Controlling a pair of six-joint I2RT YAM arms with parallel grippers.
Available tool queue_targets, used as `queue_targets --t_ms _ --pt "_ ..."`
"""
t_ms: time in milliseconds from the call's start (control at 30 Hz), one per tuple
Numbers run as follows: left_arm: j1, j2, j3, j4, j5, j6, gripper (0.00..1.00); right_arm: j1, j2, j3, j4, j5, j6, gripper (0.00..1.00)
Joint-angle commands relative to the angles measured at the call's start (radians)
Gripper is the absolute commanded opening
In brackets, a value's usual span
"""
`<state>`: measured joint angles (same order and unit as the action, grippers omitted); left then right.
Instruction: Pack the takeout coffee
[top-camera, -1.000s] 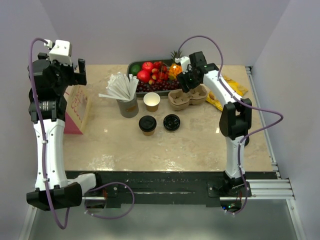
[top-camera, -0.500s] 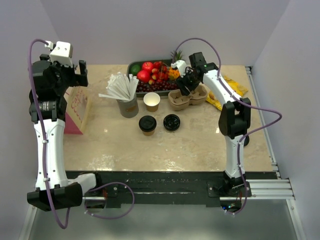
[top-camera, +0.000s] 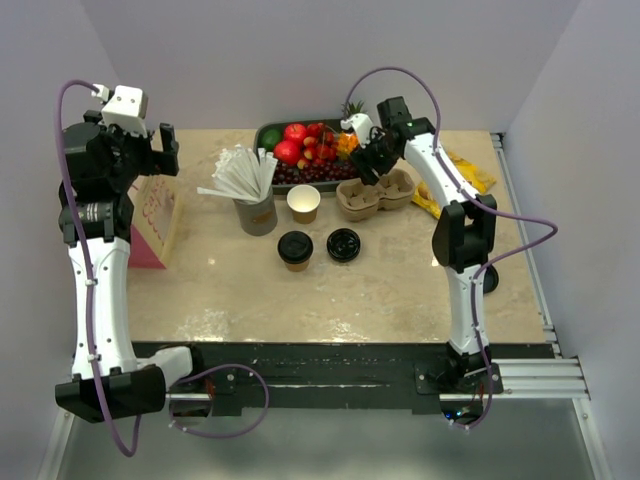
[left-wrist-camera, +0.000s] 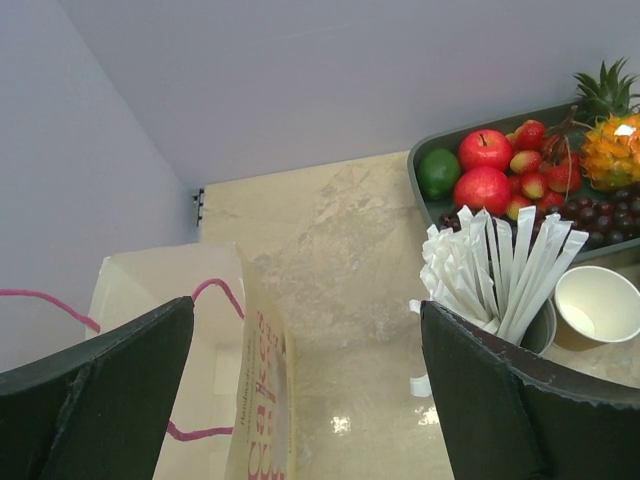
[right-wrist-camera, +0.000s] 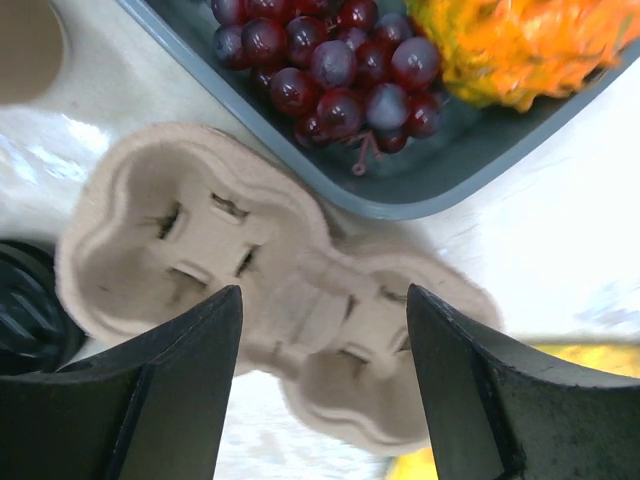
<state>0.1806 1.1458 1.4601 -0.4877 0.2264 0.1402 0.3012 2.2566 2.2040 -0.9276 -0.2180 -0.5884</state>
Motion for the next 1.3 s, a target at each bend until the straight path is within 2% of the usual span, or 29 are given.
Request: queue_targets --t_ms 0,33,167,467,1267 --pt "0.017 -0.011 -0.010 0.023 0.031 -0.034 0.99 0.006 0.017 0.037 -0.048 -0.004 0.234 0.69" --pt "0.019 -0.008 -0.010 0.023 0.040 -0.042 0.99 0.004 0.027 0.037 -0.056 0.000 0.290 0.69" --pt "0.020 0.003 -0.003 0.024 0.051 -0.051 0.99 0.007 0.015 -0.003 -0.048 0.026 0.328 0.68" --pt "0.030 -0.003 -0.007 0.026 0.060 -0.065 0.99 0.007 0.031 -0.007 -0.053 0.092 0.325 0.66" --pt "0.062 -0.011 -0.037 0.037 0.094 -0.099 0.98 0.007 0.040 -0.017 -0.059 0.106 0.331 0.54"
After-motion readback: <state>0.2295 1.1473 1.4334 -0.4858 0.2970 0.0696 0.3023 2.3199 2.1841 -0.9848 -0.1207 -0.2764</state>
